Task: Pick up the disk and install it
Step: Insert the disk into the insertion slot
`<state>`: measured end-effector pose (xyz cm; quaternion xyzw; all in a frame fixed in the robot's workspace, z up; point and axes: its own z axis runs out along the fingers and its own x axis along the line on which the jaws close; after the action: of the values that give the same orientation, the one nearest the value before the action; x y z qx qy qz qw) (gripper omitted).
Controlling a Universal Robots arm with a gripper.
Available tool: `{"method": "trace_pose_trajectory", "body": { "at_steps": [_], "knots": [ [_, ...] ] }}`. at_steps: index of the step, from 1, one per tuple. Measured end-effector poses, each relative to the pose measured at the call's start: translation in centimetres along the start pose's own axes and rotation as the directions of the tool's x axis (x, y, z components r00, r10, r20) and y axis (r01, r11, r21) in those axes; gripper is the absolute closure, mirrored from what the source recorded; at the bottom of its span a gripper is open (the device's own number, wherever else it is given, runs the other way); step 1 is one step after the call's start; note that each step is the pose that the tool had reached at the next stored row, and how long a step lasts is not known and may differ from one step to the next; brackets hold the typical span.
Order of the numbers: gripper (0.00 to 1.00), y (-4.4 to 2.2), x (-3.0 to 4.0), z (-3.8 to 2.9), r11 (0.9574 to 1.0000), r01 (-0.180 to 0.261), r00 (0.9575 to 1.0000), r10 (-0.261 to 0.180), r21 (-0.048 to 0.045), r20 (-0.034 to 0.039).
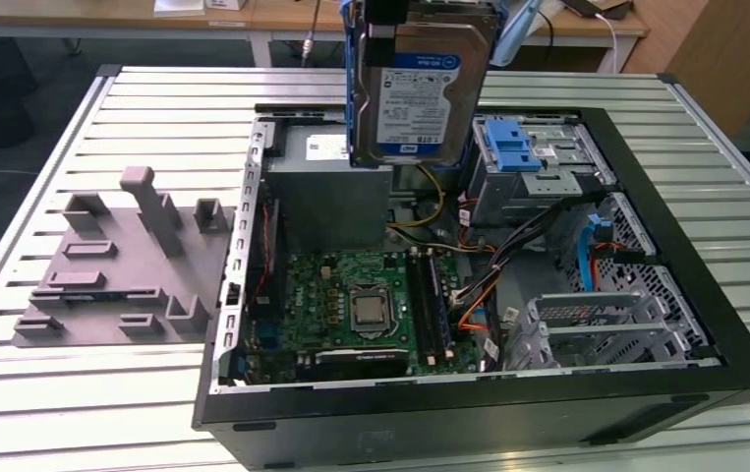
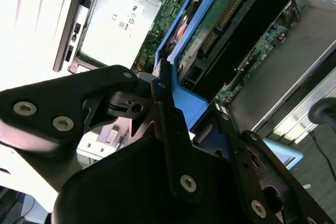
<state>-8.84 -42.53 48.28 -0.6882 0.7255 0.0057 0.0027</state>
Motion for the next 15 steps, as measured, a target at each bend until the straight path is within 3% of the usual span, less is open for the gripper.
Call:
{"method": "trace_pose_trajectory", "body": {
  "at_steps": [15],
  "knots": [
    [0.64, -0.05, 0.85, -0.01, 1.0, 0.0, 1.0, 0.0, 0.0001, -0.0008]
  ]
}}
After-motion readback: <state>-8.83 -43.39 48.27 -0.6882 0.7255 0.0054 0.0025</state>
